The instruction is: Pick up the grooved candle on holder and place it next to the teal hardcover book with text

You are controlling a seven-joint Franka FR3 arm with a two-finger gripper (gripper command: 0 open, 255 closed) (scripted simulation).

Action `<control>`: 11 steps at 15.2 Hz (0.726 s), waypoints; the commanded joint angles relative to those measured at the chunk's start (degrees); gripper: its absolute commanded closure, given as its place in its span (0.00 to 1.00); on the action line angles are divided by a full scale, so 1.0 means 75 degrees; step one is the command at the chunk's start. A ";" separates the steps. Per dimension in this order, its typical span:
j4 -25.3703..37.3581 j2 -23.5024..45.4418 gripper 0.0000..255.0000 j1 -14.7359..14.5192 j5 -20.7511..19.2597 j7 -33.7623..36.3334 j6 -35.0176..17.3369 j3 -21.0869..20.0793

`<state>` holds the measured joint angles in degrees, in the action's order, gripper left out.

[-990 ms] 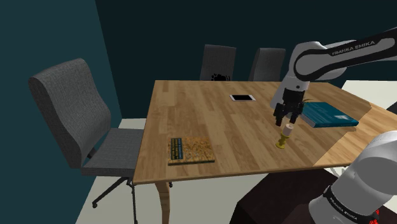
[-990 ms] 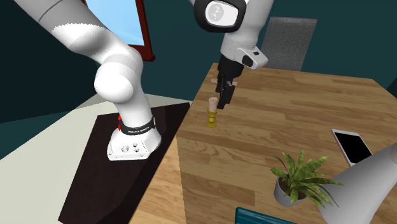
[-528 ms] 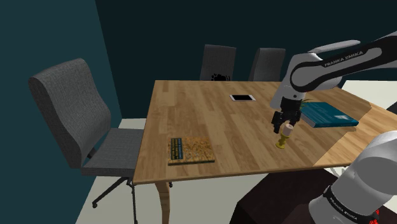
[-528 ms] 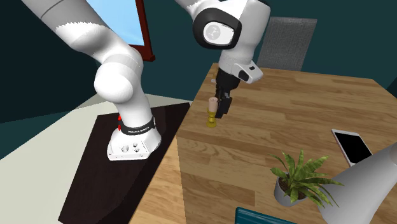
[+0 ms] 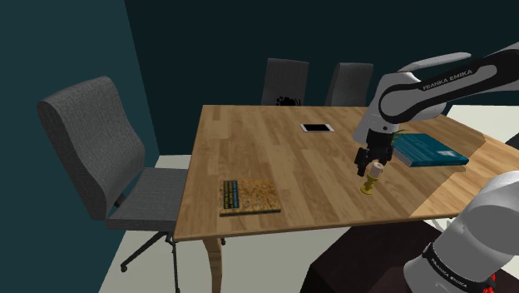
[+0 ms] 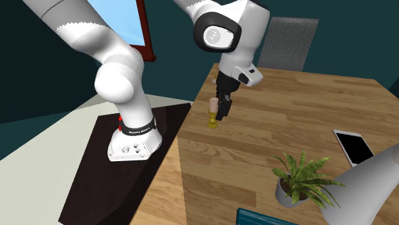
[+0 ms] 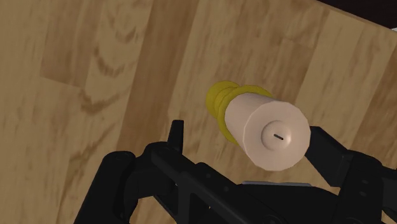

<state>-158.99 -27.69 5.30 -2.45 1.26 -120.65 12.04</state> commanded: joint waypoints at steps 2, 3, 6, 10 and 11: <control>0.0000 0.0000 1.00 0.0000 0.0000 0.0000 0.0000 0.0000; 0.0000 0.0000 1.00 0.0000 0.0000 0.0000 0.0000 0.0000; -0.0004 -0.0005 1.00 0.0001 -0.0001 0.0000 0.0000 0.0000; -0.0001 0.0000 1.00 -0.0001 0.0000 0.0000 -0.0002 0.0001; 0.0052 -0.0083 1.00 0.0004 -0.0004 0.0013 0.0134 -0.0012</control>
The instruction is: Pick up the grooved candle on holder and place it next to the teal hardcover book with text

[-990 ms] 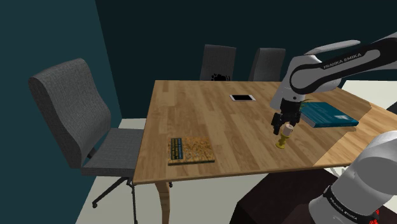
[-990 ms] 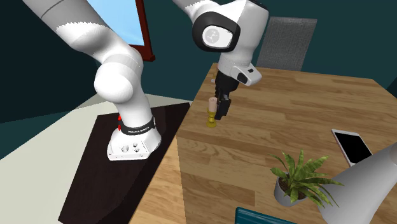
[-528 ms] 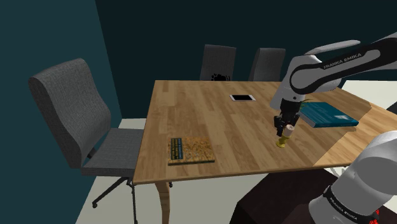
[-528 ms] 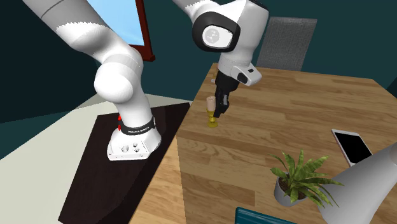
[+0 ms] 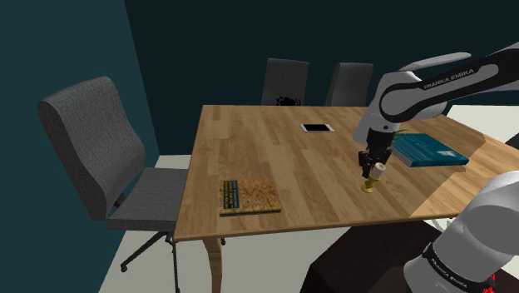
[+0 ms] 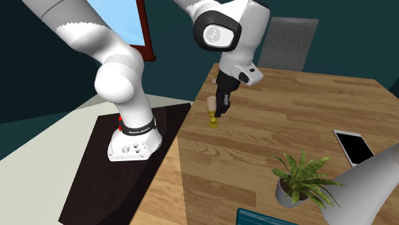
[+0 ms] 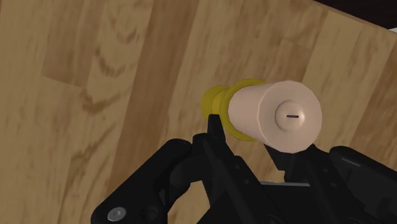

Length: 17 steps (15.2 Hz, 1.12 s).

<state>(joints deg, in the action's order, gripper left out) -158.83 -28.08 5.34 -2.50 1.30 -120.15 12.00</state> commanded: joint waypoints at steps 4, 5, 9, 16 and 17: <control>0.0264 -0.0326 1.00 0.0013 -0.0003 0.0053 0.0594 -0.0058; 0.0327 -0.0392 1.00 0.0015 -0.0003 0.0064 0.0723 -0.0071; 0.0594 -0.0630 1.00 0.0021 0.0003 0.0102 0.1226 -0.0118; 0.1122 -0.0941 1.00 0.0021 0.0026 0.0157 0.2062 -0.0194; 0.1204 -0.0975 1.00 0.0019 0.0031 0.0164 0.2177 -0.0204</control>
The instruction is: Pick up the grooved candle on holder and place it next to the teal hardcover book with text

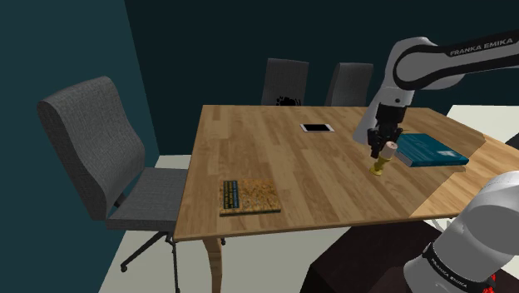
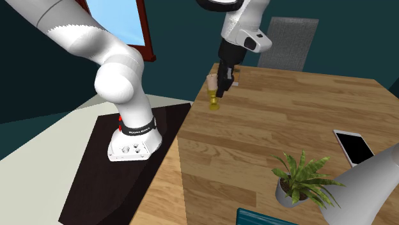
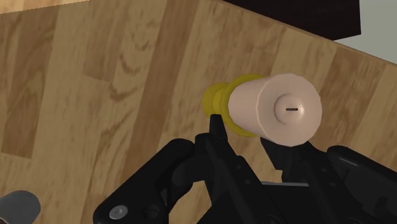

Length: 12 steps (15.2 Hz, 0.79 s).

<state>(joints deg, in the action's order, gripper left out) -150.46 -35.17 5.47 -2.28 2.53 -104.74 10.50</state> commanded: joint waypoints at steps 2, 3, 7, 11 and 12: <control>0.0255 -0.0091 1.00 -0.0001 0.0010 0.0014 0.0350 -0.0024; 0.0341 -0.0118 1.00 -0.0002 0.0015 0.0020 0.0463 -0.0033; 0.0696 -0.0204 1.00 -0.0011 0.0035 0.0045 0.0903 -0.0069; 0.1072 -0.0256 1.00 -0.0021 0.0057 0.0067 0.1330 -0.0102; 0.1169 -0.0264 1.00 -0.0024 0.0063 0.0072 0.1435 -0.0110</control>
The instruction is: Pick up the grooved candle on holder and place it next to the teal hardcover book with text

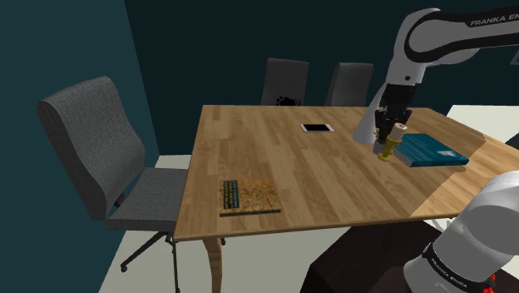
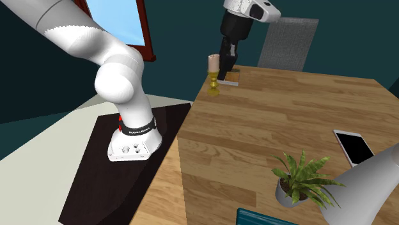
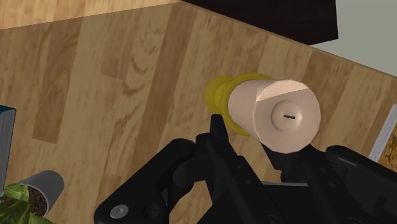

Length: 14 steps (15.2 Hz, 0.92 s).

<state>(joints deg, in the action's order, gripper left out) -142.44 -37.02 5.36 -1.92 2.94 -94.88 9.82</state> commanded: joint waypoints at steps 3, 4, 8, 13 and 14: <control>0.0399 -0.0030 1.00 -0.0018 0.0032 0.0033 0.0431 -0.0041; 0.0501 -0.0030 1.00 -0.0022 0.0037 0.0038 0.0533 -0.0048; 0.0819 -0.0022 1.00 -0.0032 0.0055 0.0052 0.0842 -0.0068; 0.1123 0.0233 1.00 0.0319 -0.0548 -0.0888 0.0879 0.0717; 0.1208 0.0312 1.00 0.0382 -0.0657 -0.1079 0.0877 0.0874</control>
<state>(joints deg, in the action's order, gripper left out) -134.24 -34.96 7.73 -5.99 -3.70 -88.83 15.28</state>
